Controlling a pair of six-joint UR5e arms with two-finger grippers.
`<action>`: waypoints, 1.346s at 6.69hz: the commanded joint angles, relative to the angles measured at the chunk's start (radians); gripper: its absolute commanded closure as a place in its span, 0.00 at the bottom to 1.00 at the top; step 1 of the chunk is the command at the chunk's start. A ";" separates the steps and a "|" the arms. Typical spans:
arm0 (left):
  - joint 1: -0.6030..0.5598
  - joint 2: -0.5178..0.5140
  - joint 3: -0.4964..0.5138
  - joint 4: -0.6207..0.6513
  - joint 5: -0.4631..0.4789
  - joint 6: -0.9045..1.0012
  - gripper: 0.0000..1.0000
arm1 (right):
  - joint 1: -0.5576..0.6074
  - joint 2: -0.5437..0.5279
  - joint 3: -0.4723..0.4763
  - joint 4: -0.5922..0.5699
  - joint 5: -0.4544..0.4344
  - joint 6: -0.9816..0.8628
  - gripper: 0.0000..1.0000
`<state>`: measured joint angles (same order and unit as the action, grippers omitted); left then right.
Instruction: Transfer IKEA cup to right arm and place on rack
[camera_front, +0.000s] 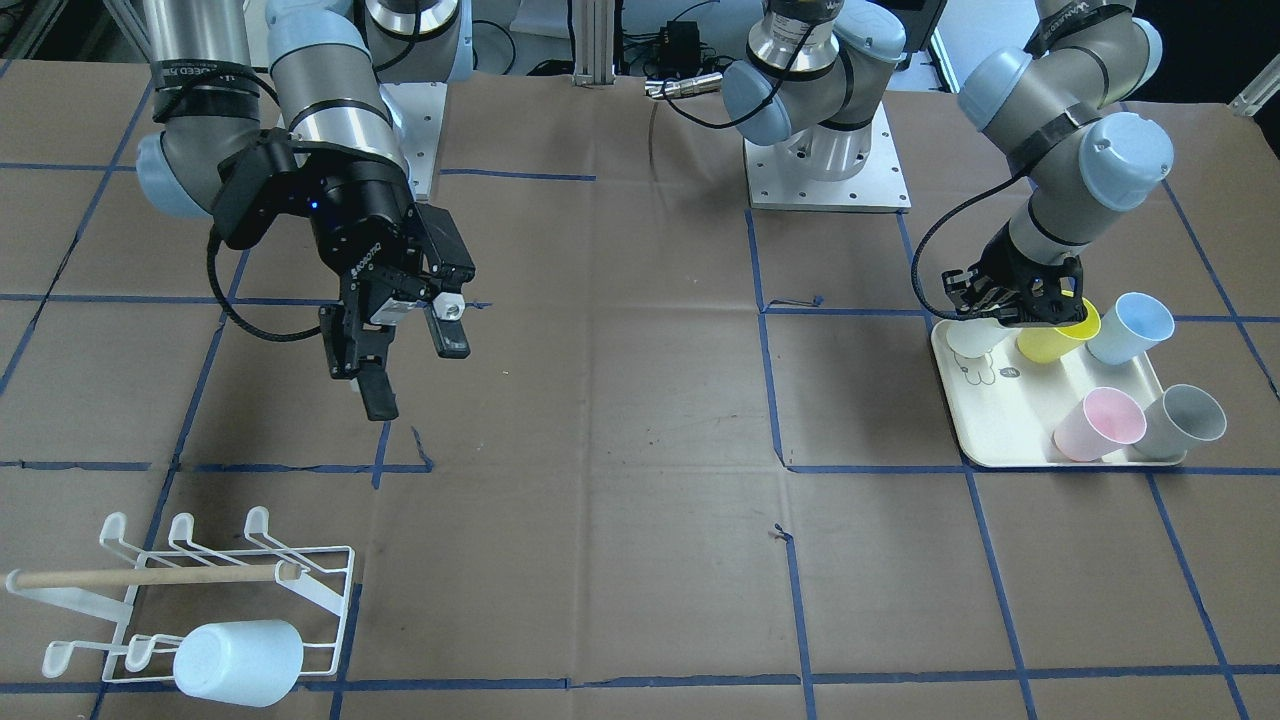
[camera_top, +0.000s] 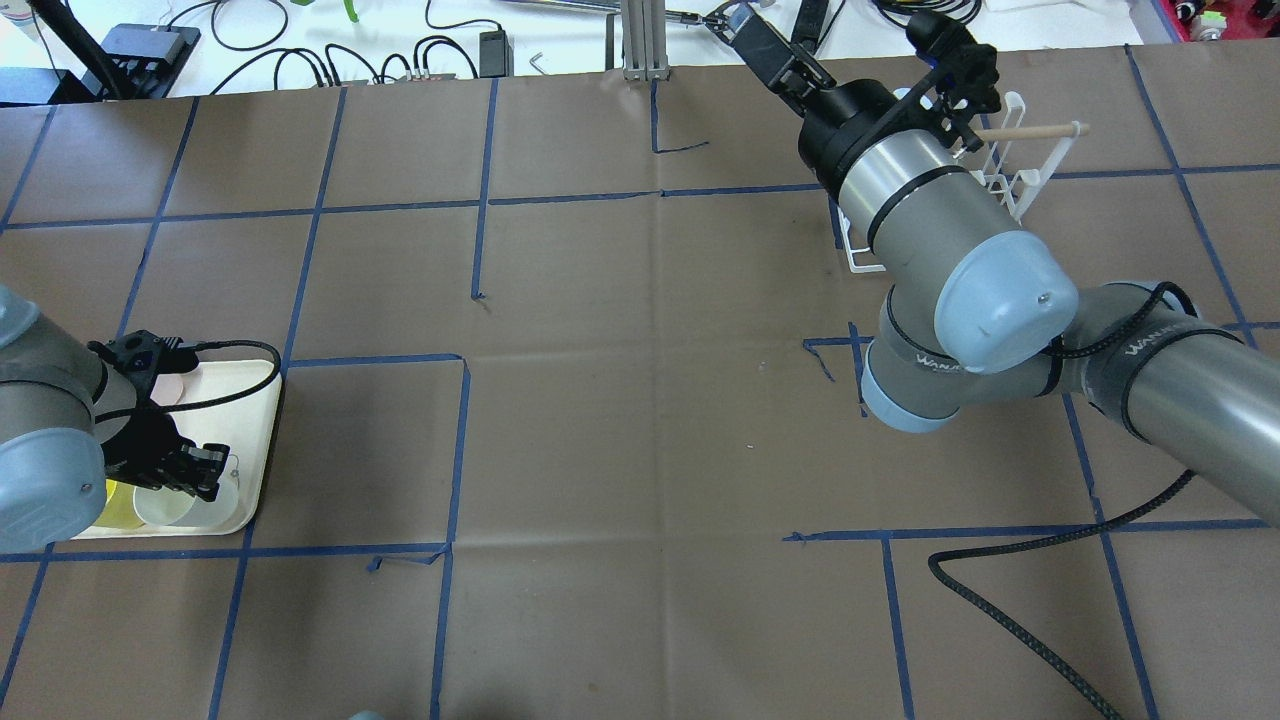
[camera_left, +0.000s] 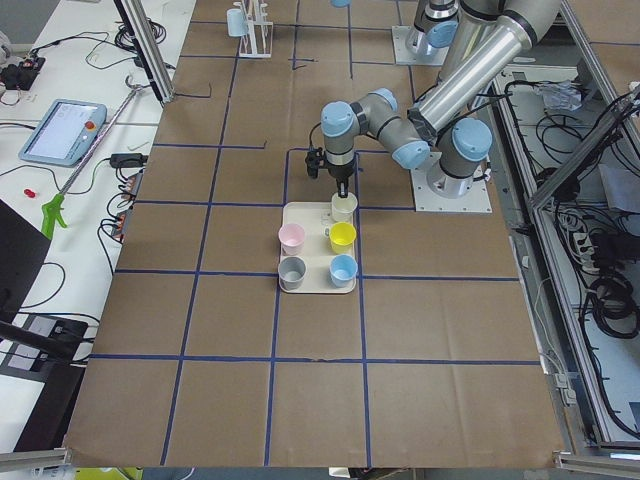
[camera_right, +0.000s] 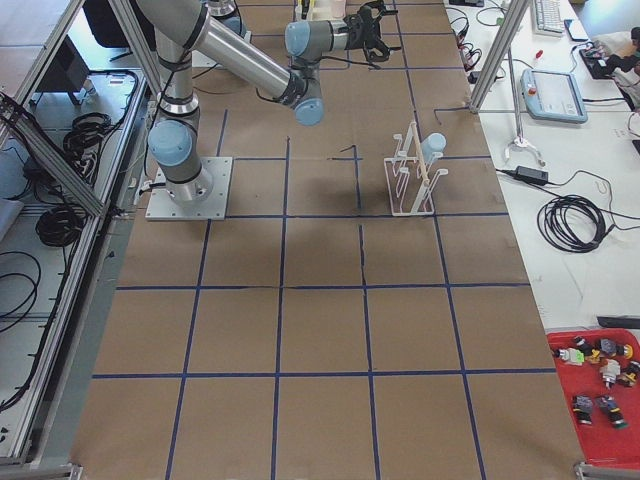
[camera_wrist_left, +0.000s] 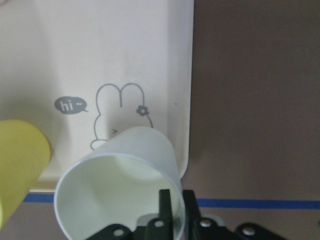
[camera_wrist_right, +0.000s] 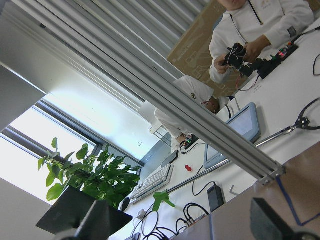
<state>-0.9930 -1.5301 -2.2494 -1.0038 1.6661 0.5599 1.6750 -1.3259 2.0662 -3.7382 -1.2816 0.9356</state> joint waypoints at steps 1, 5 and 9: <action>-0.009 0.011 0.130 -0.086 -0.008 0.002 1.00 | 0.015 -0.025 0.060 -0.002 0.034 0.367 0.00; -0.180 -0.103 0.700 -0.514 -0.026 -0.008 1.00 | 0.015 -0.036 0.078 0.017 0.127 0.657 0.00; -0.311 -0.167 0.815 -0.407 -0.598 -0.008 1.00 | 0.005 -0.038 0.078 0.017 0.127 0.657 0.00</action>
<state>-1.2899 -1.6946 -1.4272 -1.4737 1.2916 0.5518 1.6808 -1.3635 2.1445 -3.7217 -1.1552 1.5916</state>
